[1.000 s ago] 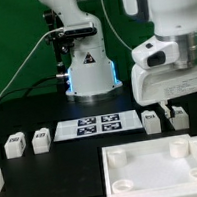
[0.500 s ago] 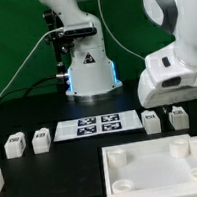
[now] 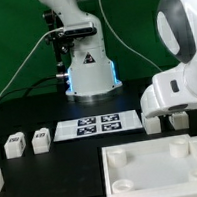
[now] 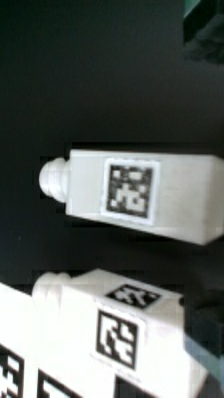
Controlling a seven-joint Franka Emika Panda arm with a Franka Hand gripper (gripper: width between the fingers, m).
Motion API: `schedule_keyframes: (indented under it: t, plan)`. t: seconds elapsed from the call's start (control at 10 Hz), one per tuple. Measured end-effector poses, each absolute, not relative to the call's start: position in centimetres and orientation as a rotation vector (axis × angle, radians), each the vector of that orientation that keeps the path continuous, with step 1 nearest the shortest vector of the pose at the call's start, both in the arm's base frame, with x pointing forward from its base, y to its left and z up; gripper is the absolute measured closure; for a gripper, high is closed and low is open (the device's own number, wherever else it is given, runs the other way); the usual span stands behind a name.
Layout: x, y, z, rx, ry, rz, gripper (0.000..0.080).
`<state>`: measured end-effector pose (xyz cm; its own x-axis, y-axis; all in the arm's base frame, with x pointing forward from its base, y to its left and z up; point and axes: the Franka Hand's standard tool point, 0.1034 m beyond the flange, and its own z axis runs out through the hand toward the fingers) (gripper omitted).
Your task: Assemble one leg
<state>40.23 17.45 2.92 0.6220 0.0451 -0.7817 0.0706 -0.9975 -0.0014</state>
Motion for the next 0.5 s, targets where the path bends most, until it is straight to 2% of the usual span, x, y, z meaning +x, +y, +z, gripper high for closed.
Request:
schedule_keyframes:
  t: [0.5]
  plan:
    - [37.4, 17.3, 0.7, 2.729, 0.044, -1.426, 0.0150]
